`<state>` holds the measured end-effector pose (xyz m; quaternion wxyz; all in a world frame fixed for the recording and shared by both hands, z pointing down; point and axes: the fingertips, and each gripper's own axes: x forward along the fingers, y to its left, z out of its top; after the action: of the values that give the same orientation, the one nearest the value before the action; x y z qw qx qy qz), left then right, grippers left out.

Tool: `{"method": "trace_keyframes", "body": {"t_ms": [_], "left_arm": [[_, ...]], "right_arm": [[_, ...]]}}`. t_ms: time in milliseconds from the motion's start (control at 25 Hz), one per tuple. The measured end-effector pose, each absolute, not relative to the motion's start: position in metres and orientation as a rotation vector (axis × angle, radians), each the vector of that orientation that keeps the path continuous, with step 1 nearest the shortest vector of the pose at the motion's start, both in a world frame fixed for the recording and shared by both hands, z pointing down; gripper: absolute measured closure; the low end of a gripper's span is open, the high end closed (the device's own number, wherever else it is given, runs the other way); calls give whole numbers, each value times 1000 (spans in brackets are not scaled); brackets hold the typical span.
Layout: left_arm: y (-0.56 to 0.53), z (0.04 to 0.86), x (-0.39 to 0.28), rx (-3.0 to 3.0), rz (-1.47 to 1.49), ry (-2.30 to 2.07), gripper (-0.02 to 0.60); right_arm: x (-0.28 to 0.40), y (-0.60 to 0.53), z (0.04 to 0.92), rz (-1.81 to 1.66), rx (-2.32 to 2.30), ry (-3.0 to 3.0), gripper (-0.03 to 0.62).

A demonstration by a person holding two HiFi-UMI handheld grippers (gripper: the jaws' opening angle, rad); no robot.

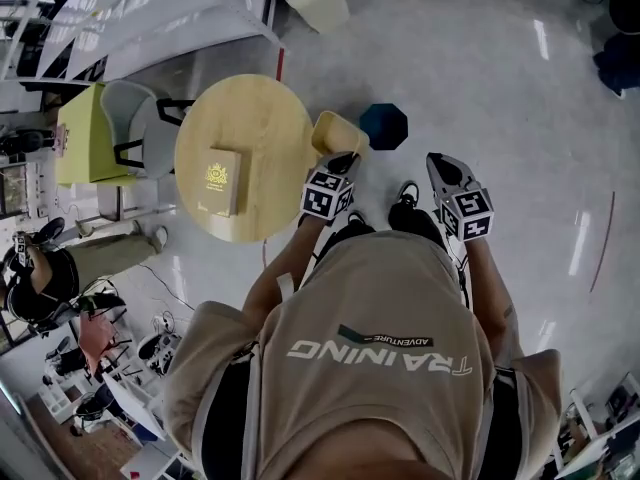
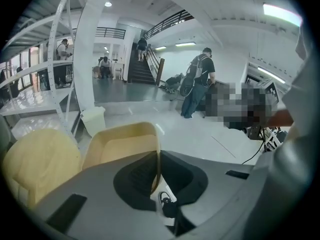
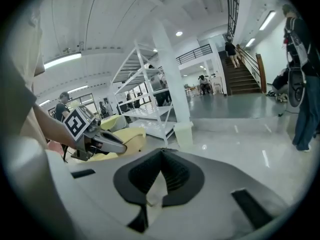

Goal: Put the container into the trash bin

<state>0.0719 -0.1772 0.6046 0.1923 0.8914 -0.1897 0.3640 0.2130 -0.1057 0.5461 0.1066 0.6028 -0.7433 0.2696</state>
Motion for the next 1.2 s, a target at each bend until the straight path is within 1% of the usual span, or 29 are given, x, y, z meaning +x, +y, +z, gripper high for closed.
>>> {"method": "trace_keyframes", "body": {"t_ms": [120, 240, 520, 760, 960, 1200], "left_arm": [[-186, 609, 103, 2493, 1013, -519, 560], [-190, 620, 123, 2471, 1025, -487, 560], [-210, 683, 155, 2430, 1108, -370, 560], [-235, 759, 164, 2339, 1143, -344, 560], [-253, 826, 156, 2261, 1152, -337, 560], [-240, 905, 181, 2244, 1210, -211, 560]], "right_arm": [[239, -120, 550, 812, 1746, -2199, 597], [250, -130, 556, 827, 1718, -2206, 597], [262, -153, 610, 957, 1654, -2170, 597], [250, -168, 684, 899, 1473, -2104, 597], [226, -187, 753, 969, 1415, -2080, 597], [242, -194, 847, 986, 1355, -2034, 597]]}}
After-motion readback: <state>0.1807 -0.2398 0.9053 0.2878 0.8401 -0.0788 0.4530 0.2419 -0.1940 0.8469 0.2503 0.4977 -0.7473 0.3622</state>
